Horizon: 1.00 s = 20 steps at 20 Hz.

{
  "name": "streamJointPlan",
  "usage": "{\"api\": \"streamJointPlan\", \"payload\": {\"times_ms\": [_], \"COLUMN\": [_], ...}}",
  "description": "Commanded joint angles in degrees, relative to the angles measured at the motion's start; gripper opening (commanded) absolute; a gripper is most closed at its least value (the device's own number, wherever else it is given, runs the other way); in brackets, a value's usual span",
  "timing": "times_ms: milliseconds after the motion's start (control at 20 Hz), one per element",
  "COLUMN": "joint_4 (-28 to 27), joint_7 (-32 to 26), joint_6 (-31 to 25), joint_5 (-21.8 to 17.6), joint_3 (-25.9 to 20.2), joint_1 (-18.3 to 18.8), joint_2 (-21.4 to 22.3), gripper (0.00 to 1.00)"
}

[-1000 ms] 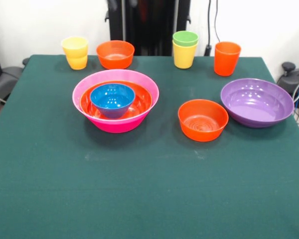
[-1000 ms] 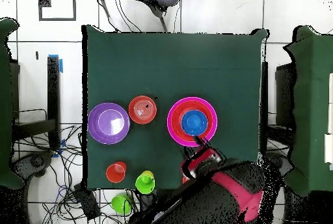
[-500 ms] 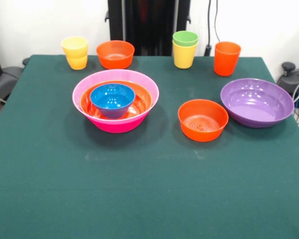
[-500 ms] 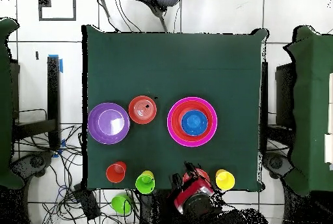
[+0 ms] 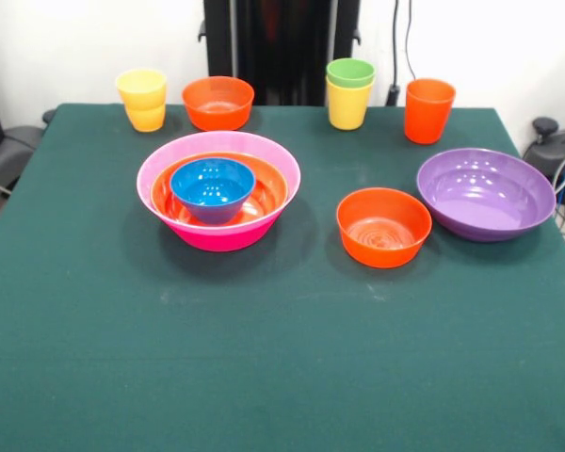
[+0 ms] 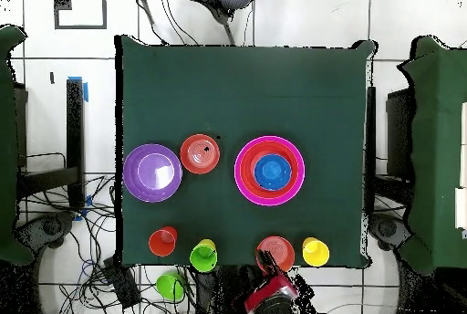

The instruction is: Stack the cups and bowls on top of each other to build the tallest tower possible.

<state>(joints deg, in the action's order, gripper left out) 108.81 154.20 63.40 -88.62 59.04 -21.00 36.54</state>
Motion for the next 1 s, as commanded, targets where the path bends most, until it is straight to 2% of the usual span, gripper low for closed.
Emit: {"api": "streamJointPlan", "payload": {"times_ms": [50, 250, 350, 500, 700, 950, 1000], "joint_4": [11.5, 16.1, 17.5, 19.2, 19.7, 20.0, 20.2], "joint_7": [6.3, 0.5, -1.6, -6.9, -11.4, -14.6, -14.6], "joint_6": [-3.8, -5.6, -6.0, -10.1, -13.9, -17.2, -17.8], "joint_5": [-3.6, -6.3, -5.2, -4.4, -4.9, -2.8, -2.1], "joint_3": [-3.6, -5.9, -9.3, -14.9, -17.9, -20.8, -21.4], "joint_1": [-9.1, -8.3, -4.7, 0.2, 4.5, 7.3, 6.7], "joint_2": [-4.2, -4.1, -2.3, -3.5, -3.9, -3.5, -3.5], "gripper": [1.00, 1.00, 1.00, 1.00, 1.00, 1.00, 1.00]}}
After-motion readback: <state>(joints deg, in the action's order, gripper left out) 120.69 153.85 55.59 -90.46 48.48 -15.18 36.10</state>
